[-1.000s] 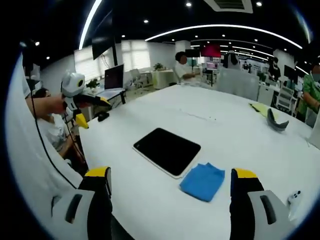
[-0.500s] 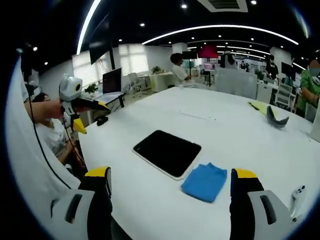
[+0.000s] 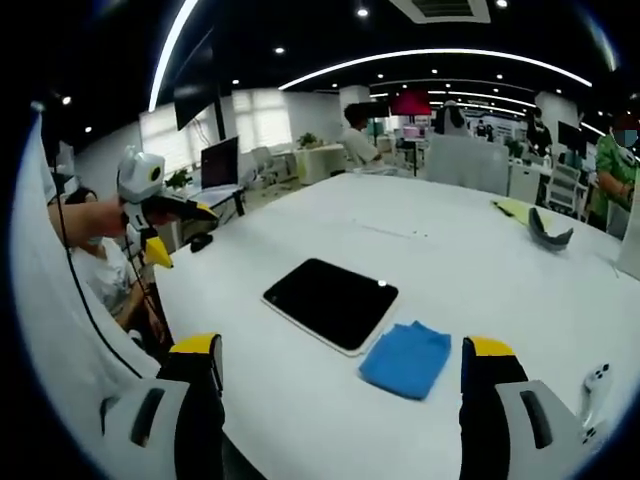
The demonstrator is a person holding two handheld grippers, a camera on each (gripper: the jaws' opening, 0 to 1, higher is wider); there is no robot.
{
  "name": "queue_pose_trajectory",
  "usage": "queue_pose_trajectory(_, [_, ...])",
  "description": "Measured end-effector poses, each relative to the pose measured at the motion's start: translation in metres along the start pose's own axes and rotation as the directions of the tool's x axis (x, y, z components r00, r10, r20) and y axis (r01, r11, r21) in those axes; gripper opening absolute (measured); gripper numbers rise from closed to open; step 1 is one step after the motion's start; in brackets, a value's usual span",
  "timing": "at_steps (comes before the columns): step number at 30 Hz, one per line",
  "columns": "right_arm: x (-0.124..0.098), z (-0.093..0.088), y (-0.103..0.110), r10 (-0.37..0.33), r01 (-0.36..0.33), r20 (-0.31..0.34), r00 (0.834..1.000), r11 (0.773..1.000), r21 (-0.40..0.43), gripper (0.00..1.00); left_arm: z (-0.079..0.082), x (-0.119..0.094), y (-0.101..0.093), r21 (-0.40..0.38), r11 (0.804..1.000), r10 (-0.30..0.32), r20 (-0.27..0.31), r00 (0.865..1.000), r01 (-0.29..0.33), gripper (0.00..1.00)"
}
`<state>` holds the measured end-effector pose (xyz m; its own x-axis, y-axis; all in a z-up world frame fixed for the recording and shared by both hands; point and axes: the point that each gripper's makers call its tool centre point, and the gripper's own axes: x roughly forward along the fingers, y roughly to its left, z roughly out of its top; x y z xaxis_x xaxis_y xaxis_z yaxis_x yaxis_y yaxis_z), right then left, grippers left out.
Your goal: Wipe the mirror surface with the cleaning cloth until all visible marks leave the cleaned area.
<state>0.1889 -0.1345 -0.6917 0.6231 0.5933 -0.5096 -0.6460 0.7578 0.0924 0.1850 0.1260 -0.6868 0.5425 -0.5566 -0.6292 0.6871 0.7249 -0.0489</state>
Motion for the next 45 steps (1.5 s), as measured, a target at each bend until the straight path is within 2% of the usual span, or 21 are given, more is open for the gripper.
queue_pose_trajectory(11, [0.0021, -0.0035, 0.0017, -0.003, 0.003, -0.01, 1.0, 1.0, -0.011, 1.0, -0.0031, -0.0006, 0.0003, 0.011, 1.0, 0.003, -0.017, 1.0, -0.003, 0.99])
queue_pose_trajectory(20, [0.0023, -0.0002, 0.0012, -0.002, 0.002, 0.014, 1.0, 1.0, 0.006, 1.0, -0.0005, -0.0014, -0.0009, 0.02, 1.0, 0.001, -0.018, 1.0, 0.0, 0.99])
queue_pose_trajectory(36, [-0.0019, -0.0031, -0.0032, -0.009, 0.009, 0.014, 1.0, 1.0, 0.01, 1.0, -0.0008, 0.0019, -0.0083, 0.037, 0.999, -0.013, -0.036, 0.999, 0.014, 0.99])
queue_pose_trajectory(45, [-0.0026, -0.0002, -0.004, -0.008, 0.007, 0.013, 1.0, 1.0, 0.007, 1.0, 0.0001, -0.0003, -0.0048, 0.032, 0.999, -0.008, -0.029, 1.0, 0.009, 0.99])
